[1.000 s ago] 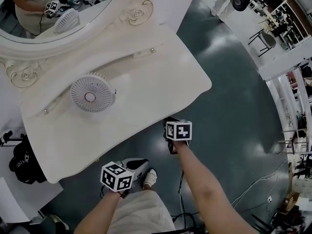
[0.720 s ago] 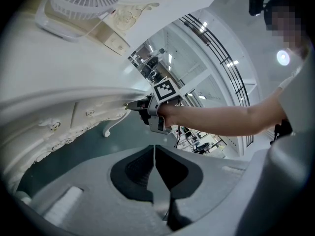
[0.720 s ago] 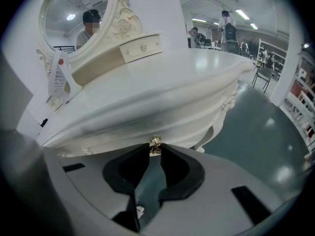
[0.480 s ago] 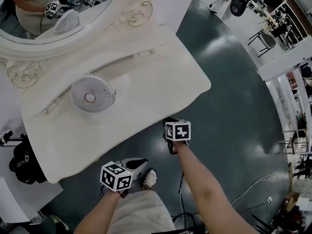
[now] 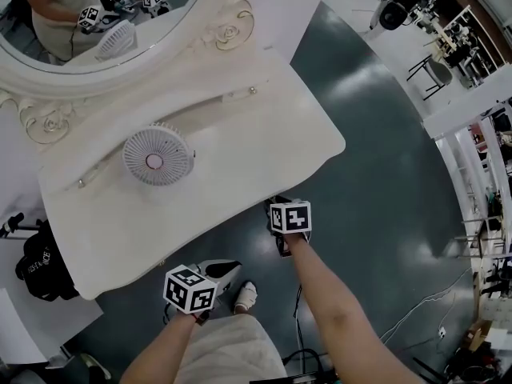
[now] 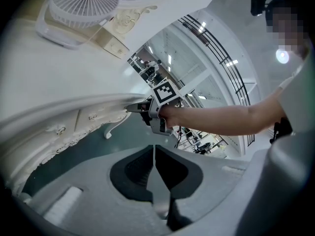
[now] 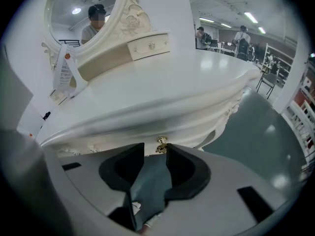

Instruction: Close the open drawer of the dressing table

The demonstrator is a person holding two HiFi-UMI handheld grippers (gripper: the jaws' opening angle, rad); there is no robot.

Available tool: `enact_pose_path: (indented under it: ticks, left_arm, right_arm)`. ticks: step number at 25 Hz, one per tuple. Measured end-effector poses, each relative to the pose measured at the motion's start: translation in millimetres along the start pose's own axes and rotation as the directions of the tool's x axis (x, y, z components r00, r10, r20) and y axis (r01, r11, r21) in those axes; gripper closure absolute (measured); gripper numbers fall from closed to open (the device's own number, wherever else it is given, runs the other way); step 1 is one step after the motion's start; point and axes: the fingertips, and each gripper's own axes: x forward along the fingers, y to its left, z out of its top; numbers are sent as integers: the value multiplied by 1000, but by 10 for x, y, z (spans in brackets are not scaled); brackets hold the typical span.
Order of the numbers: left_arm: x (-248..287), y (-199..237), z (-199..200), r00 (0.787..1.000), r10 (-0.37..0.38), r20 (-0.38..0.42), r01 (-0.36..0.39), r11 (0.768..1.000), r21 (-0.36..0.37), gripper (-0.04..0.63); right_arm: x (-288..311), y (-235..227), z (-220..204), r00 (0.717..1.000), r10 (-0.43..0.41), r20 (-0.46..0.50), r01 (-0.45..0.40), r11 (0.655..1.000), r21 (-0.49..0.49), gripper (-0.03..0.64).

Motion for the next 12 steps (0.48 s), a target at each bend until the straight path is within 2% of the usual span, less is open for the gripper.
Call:
enact_pose_path:
  ticks: [12]
  left_arm:
    - [-63, -105, 67, 1000, -6, 4, 5, 1000, 29, 584]
  right_arm:
    - [-257, 158, -55, 999, 33, 17, -32, 999, -33, 471]
